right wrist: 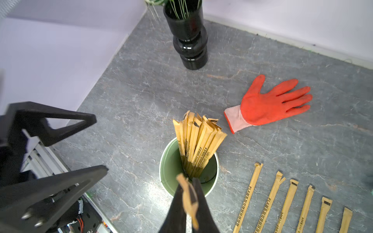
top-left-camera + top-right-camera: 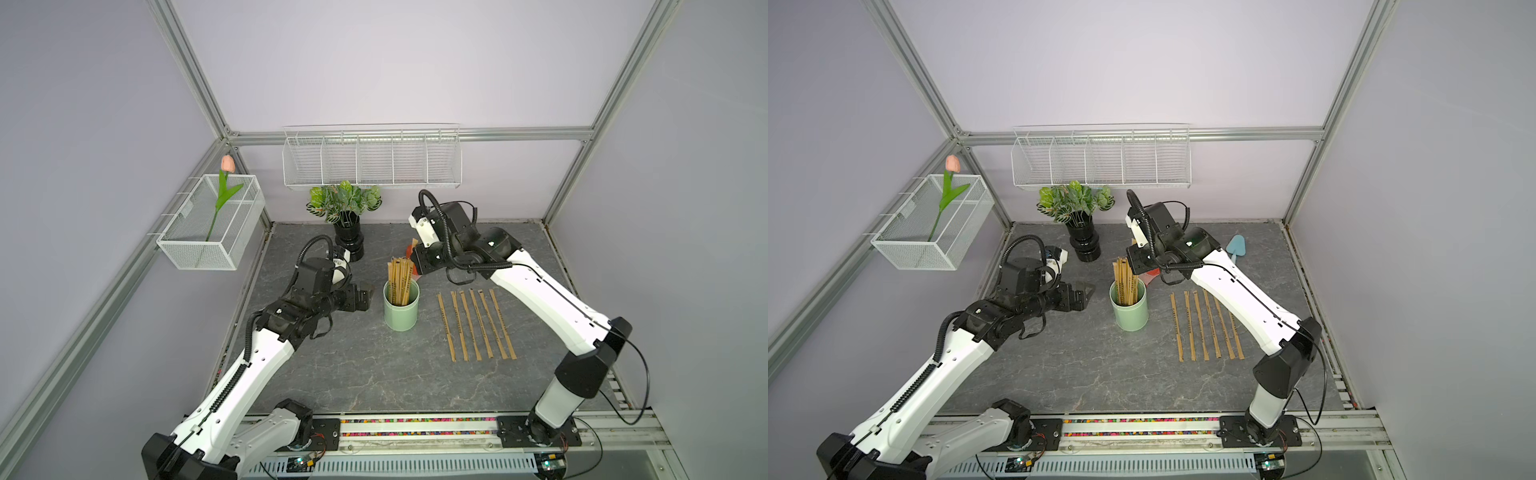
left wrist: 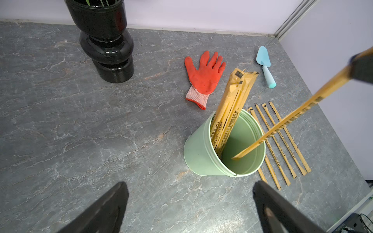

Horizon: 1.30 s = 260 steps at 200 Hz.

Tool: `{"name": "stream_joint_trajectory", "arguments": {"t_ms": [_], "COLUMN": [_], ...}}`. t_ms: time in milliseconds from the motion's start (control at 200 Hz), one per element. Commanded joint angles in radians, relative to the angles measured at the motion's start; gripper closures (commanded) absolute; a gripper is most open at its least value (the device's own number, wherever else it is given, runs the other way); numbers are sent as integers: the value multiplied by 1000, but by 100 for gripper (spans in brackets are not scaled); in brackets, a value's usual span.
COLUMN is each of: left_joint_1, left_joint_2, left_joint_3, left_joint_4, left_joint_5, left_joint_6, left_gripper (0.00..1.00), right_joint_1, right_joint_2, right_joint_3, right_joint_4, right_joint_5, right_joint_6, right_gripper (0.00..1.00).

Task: Take the straws out of the storage container
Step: Pick up the straw from the container, then place the straw at the center of the board.

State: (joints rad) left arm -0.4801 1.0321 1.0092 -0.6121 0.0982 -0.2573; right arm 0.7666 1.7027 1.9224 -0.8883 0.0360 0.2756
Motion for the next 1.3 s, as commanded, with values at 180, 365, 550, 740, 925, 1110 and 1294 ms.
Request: {"name": "stream_joint_trajectory", "arguments": {"t_ms": [180,365,550,740,925,1110,1294], "left_joint_1": [-5,-5,-5,-5,-5,-5,-5], "left_joint_2": [-7,-6,-4,-3,-1,-1,-5], "left_joint_3": [9,10,11,12,11,12,12], "left_joint_4": [-11,-11,-13,-12,-14,-15,-15], "left_joint_5": [0,0,-2,-3,-3,-1,-2], "left_joint_6": [4,6,6,6,7,6,6], "left_gripper": [1,0,0,0,0,0,0], "right_joint_1": [-46,-104,-172,-264,-367,-431,-484], "right_joint_2": [-118,-176,-212,-222,-212,-160,-103], "right_joint_3": [112,146,154,105,1,-78,-170], "right_joint_4": [-98,-204,-357,-489,-559,-616,-613], "right_joint_5": [-5,30,129,206,221,263,251], "right_joint_6": [-32,-64,-114,-150,-167,-175,-173], "right_gripper": [91,91,91,91,91,91,91]}}
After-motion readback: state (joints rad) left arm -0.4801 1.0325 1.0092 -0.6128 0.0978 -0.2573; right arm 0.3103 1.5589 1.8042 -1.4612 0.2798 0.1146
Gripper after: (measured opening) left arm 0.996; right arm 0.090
